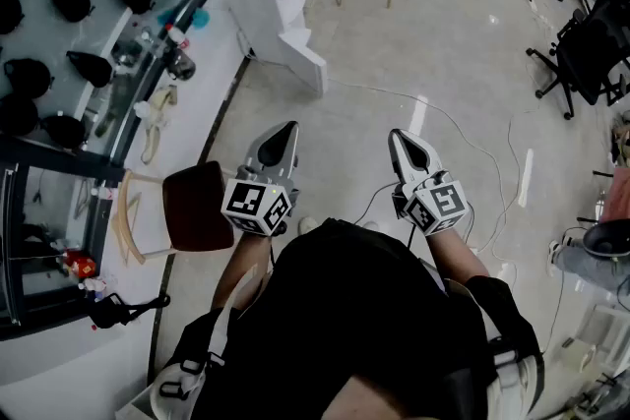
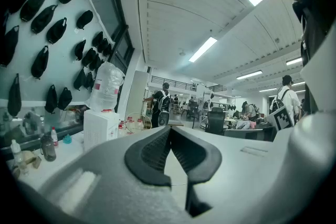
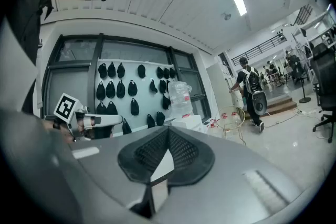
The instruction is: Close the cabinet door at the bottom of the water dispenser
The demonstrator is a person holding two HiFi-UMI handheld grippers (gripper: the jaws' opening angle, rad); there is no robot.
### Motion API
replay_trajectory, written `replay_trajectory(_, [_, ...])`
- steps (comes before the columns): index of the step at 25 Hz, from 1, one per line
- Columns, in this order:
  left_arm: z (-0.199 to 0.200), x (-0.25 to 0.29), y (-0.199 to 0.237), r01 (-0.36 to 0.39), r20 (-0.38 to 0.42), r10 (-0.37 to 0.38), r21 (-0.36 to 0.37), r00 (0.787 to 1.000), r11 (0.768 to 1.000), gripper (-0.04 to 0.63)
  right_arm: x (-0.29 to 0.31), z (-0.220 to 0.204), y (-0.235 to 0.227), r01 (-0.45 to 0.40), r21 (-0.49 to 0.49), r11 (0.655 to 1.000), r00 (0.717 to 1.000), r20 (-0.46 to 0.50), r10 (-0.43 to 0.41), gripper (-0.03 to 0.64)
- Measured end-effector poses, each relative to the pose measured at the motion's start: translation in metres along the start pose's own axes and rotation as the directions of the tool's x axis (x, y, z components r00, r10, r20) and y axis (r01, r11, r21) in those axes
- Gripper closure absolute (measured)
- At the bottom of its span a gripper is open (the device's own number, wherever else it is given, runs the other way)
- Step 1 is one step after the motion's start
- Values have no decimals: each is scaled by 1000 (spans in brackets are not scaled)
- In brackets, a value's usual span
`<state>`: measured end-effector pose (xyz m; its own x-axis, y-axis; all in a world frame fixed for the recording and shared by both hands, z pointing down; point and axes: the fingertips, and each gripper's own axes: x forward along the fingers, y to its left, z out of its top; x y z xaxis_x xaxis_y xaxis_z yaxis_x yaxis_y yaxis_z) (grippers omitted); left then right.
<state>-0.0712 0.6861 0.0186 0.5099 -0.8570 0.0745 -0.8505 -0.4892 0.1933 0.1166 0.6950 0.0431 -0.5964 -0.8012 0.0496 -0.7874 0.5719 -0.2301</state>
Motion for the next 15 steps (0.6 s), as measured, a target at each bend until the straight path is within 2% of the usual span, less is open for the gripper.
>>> replay_trajectory(15, [-7, -5, -12, 17, -30, -16, 9, 999, 1000, 594, -10, -4, 2, -5, 3, 1000, 1000, -28, 5, 612])
